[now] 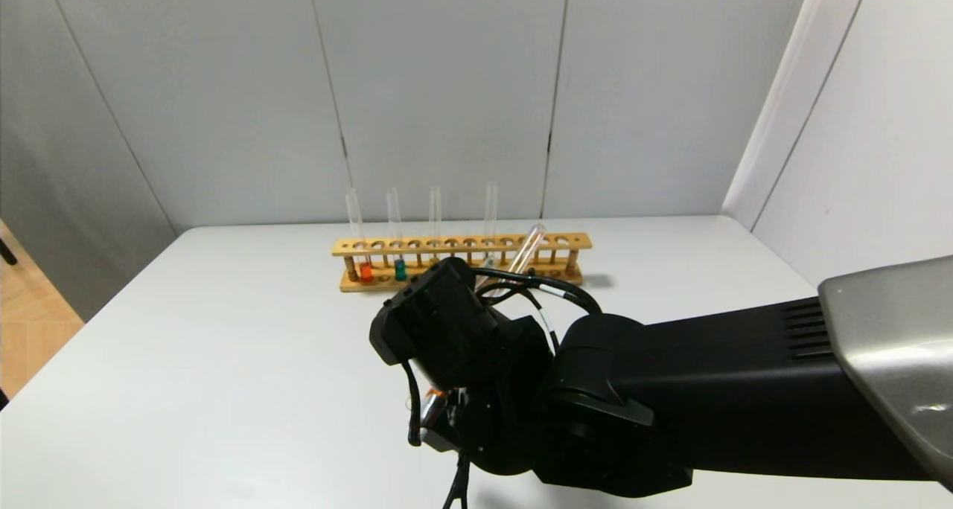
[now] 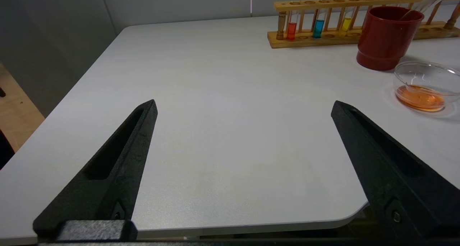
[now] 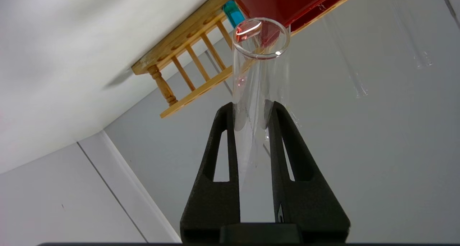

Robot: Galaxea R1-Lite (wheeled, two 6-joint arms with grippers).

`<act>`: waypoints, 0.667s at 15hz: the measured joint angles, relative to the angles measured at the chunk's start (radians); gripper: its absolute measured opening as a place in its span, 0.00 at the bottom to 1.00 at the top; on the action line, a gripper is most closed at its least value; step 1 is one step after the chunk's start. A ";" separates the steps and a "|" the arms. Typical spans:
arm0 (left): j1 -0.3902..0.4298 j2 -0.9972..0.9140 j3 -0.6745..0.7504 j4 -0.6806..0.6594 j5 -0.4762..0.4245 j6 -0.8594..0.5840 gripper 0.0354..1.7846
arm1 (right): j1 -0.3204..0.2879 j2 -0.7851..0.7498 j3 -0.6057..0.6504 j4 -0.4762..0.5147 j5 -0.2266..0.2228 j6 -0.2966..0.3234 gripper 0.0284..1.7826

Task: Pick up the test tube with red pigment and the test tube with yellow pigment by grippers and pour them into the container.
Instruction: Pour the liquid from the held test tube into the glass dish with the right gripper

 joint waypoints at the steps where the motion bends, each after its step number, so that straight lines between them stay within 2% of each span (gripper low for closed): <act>1: 0.000 0.000 0.000 0.000 0.000 0.000 0.96 | 0.000 0.000 0.000 0.000 0.000 0.000 0.14; 10: 0.000 0.000 0.000 0.000 0.000 0.000 0.96 | -0.006 -0.001 0.023 -0.065 0.007 0.015 0.14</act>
